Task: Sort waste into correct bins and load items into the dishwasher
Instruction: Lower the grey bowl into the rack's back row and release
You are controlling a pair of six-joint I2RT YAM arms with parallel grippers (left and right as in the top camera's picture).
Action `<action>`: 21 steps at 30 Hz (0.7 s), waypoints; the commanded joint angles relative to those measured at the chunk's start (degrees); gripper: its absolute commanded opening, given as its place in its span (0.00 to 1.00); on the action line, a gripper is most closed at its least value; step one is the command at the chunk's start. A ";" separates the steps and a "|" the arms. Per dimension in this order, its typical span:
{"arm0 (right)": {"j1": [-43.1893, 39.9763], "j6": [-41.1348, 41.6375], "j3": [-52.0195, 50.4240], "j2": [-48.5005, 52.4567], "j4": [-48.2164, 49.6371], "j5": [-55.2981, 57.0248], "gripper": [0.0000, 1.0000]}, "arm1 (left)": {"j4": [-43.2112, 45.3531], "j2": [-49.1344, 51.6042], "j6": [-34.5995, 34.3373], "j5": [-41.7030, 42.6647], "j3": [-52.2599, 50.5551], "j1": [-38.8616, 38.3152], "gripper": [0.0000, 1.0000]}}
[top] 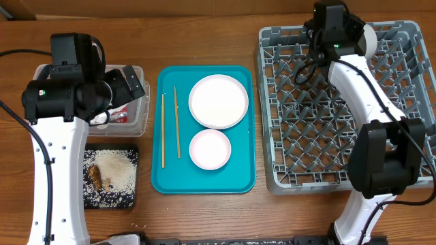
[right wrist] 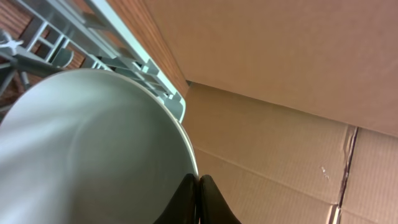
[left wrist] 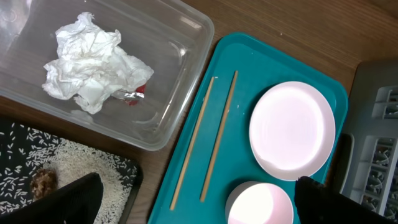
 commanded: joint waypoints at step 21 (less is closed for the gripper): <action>6.97 5.40 -0.52 2.62 -0.11 -1.70 0.46 | 0.04 -0.13 -0.37 -0.04 0.81 -0.13 1.00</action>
